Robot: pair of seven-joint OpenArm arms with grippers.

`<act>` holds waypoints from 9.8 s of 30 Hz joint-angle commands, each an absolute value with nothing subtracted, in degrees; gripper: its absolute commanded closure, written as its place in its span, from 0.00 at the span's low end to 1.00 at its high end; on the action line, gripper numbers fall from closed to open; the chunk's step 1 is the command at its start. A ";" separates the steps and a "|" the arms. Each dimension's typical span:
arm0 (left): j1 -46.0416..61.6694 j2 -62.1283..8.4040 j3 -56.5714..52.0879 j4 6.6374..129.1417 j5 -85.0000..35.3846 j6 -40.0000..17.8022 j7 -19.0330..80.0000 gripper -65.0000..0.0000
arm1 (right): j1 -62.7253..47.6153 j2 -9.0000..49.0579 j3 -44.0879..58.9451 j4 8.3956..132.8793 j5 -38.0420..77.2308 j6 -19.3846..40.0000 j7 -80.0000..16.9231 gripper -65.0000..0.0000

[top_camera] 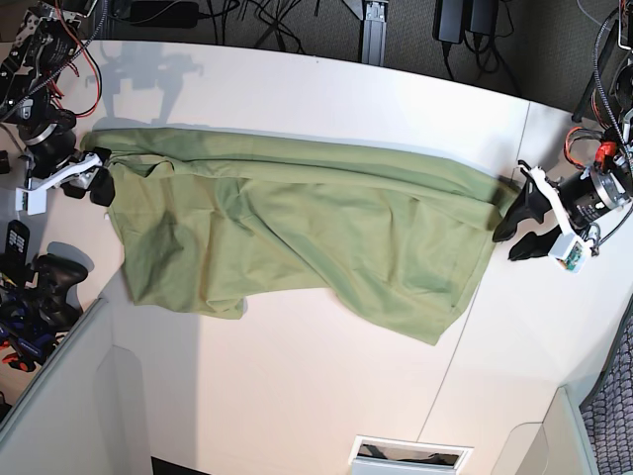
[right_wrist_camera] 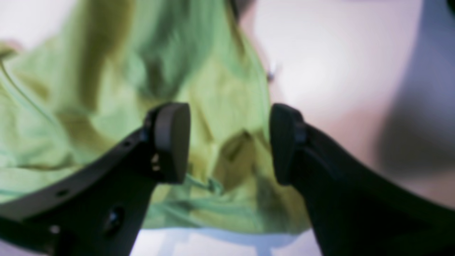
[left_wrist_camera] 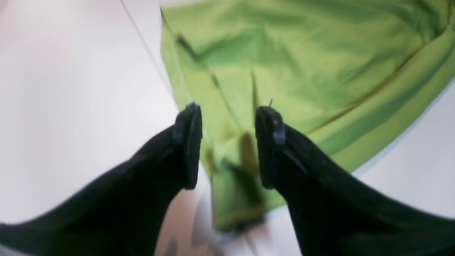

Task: Layout the t-shirt on the table in an organized manner, then fold the t-shirt properly

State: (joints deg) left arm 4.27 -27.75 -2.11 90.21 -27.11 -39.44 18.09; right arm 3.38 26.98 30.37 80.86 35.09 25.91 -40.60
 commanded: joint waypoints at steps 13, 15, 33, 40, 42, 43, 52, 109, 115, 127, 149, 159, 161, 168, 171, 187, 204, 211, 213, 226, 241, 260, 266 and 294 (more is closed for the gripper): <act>3.46 -24.01 4.47 87.68 -21.50 -40.00 15.59 0.56 | 4.25 19.49 30.76 79.18 28.12 26.20 -36.14 1.00; 2.48 -23.29 6.20 83.79 -18.63 -40.00 12.69 0.56 | 4.25 18.68 30.57 77.14 26.02 26.17 -34.46 1.00; 10.46 -23.79 6.09 86.37 -20.18 -40.00 13.08 0.64 | -6.59 20.84 30.26 81.80 31.20 26.22 -39.72 1.00; 19.20 -24.77 5.37 97.14 -20.34 -40.00 13.10 0.64 | -14.90 23.51 30.28 89.30 31.97 26.20 -39.75 1.00; 20.23 -24.77 4.78 98.52 -20.34 -40.00 13.10 0.64 | -16.19 24.14 30.28 90.67 31.99 26.20 -39.92 1.00; 20.67 -24.77 4.45 99.11 -20.34 -40.00 13.13 0.64 | -16.78 24.36 30.37 91.22 31.94 26.20 -39.99 1.00; 22.72 -24.75 3.53 101.36 -20.36 -40.00 13.06 0.64 | -17.47 25.08 30.41 91.90 33.56 26.17 -39.86 1.00; -25.02 -20.82 4.03 51.68 -33.01 -40.00 16.05 0.34 | 30.92 24.71 20.18 41.69 26.13 25.98 -34.22 0.48; -29.08 -15.90 5.02 42.87 -31.38 -39.13 16.29 0.34 | 30.89 24.73 20.18 41.69 26.13 25.98 -36.53 0.48; -28.71 -12.82 5.04 38.11 -24.56 -34.06 15.03 0.34 | 30.94 24.73 20.18 41.78 27.35 25.98 -36.71 0.48; -29.52 -13.82 11.55 39.79 -24.53 -35.83 10.79 1.00 | 31.07 24.77 20.18 44.56 27.38 26.00 -32.56 1.00; -28.01 -17.78 11.55 51.81 -21.67 -40.00 9.67 1.00 | 30.72 26.06 20.18 46.26 27.40 28.08 -32.42 1.00; -25.89 -18.35 11.55 56.10 -21.50 -40.00 9.72 1.00 | 29.95 26.79 20.18 47.59 27.44 28.56 -32.97 1.00; -16.21 -21.26 11.55 73.32 -17.39 -40.00 9.63 1.00 | 24.86 28.25 20.16 56.16 27.42 28.58 -33.04 1.00; -12.88 -22.81 11.57 80.14 -15.42 -40.00 9.63 1.00 | 22.87 28.73 20.16 58.13 27.62 28.56 -32.97 1.00; 2.39 -27.00 11.68 98.94 -9.34 -40.00 9.67 1.00 | 16.14 29.34 20.18 61.28 27.38 28.47 -32.80 1.00; 3.20 -27.90 14.74 98.94 -9.17 -40.00 9.69 1.00 | 18.50 28.14 27.94 68.90 31.92 28.51 -33.36 0.45; 3.18 -27.97 17.63 98.94 -8.91 -40.00 9.67 1.00 | 22.41 25.12 19.92 62.30 23.68 28.45 -29.98 0.45; 3.18 -27.97 17.63 98.94 -8.91 -40.00 9.67 1.00 | 22.46 24.97 16.36 60.01 21.58 28.32 -28.62 0.45; 3.16 -28.60 17.63 98.94 -8.95 -40.00 9.63 1.00 | 22.22 24.86 11.86 56.77 16.88 28.29 -26.46 0.96; 2.52 -28.93 16.53 98.94 -8.91 -40.00 9.41 1.00 | 20.40 24.91 12.95 70.11 17.37 28.32 -28.62 1.00; -0.08 -32.42 16.05 98.78 -7.86 -40.00 9.67 1.00 | -1.87 24.86 23.68 88.38 24.16 28.32 -31.48 1.00; -0.14 -32.38 16.05 98.78 -7.88 -40.00 9.23 1.00 | -4.51 23.73 23.77 88.33 24.45 28.32 -31.55 0.85; 0.16 -32.40 16.05 98.78 -8.14 -40.00 10.07 1.00 | 11.86 20.71 22.28 70.63 13.58 28.32 -27.07 0.50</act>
